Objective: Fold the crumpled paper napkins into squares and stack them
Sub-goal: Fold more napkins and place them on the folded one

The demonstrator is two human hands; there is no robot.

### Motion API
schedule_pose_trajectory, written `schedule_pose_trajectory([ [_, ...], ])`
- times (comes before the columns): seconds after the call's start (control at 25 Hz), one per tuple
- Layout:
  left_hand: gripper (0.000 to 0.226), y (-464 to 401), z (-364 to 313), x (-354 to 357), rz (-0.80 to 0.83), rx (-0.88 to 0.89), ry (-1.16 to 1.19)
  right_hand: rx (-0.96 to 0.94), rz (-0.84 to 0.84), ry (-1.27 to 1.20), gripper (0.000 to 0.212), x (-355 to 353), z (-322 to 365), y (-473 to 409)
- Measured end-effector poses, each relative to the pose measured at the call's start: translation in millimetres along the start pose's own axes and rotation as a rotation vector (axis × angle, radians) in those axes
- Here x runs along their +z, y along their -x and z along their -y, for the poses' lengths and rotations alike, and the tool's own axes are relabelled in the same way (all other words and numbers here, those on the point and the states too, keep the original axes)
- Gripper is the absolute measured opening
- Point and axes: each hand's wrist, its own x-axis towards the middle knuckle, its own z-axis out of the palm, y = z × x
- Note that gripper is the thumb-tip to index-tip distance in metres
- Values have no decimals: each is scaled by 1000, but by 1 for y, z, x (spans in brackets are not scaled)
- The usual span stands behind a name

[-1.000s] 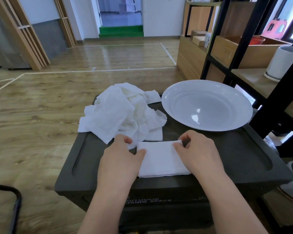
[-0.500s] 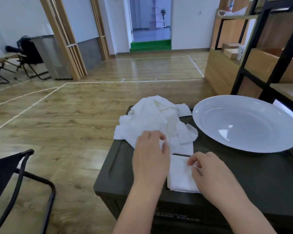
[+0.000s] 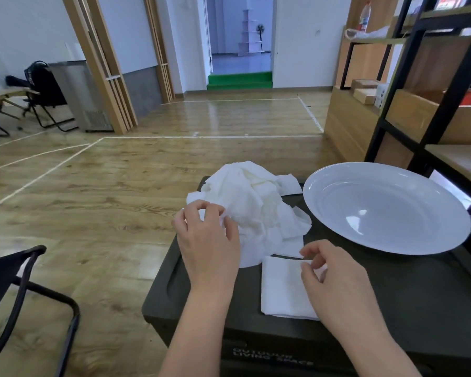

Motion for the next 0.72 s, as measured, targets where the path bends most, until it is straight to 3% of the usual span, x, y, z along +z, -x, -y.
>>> schedule_pose_trajectory([
  [0.08,13,4,-10,-16,50,52,210,4,-41,-165,11,-2,7,2],
  [0.2,13,11,-32,-43,402,10,599,31,-11,-480,13,2,18,4],
  [0.28,14,14,-43,-55,611,-97,952,96,110,-756,13,0,20,4],
  [0.36,14,14,-43,-56,682,-262,1118,135,309,-983,21,-6,20,2],
  [0.52,36,11,-32,-50,707,-419,1131,76,317,-895,24,-19,14,0],
  [0.64,40,8,-29,-52,693,-406,1134,-37,374,-744,17,-25,4,-2],
  [0.72,40,6,-25,-52,701,-352,1005,-120,420,-580,10,-29,-2,0],
])
